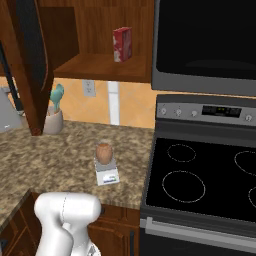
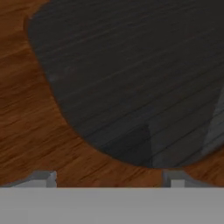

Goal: Pick the honey bottle and place it on the digital scale for weighing, and close the cabinet.

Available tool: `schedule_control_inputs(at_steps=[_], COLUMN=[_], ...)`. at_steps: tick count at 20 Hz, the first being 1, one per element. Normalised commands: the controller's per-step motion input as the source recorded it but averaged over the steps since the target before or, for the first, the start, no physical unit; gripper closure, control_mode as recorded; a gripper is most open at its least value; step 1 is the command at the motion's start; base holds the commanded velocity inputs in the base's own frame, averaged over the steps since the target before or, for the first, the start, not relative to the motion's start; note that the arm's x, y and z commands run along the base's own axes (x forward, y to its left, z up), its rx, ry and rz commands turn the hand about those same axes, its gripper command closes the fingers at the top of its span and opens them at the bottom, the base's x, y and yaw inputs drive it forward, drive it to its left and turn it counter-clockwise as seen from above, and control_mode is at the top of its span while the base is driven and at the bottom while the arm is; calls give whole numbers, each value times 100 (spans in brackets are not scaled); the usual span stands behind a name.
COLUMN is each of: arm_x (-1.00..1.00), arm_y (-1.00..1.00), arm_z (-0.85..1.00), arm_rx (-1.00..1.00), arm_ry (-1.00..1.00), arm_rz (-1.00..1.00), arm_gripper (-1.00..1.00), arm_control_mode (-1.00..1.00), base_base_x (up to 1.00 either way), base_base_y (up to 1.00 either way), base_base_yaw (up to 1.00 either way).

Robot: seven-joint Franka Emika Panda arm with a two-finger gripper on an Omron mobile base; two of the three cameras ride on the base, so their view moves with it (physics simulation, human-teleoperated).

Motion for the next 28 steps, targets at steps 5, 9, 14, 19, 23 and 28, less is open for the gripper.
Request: schedule_control_inputs(at_steps=[5, 9, 14, 19, 23, 28], arm_x=[28, 70, 90, 96, 91, 85], arm_y=[-99, -71, -41, -35, -27, -18], arm_z=[2, 0, 0, -3, -17, -9], arm_rx=[27, 21, 10, 3, 0, 0], arm_ry=[-1, 0, -5, -10, -10, -6], arm_rz=[0, 1, 5, 6, 7, 3], arm_gripper=[-100, -100, -100, -100, -100, -100], arm_control_mode=[-100, -100, -100, -100, -100, -100], base_base_x=[0, 0, 0, 0, 0, 0], base_base_y=[0, 0, 0, 0, 0, 0], base_base_yaw=[0, 0, 0, 0, 0, 0])
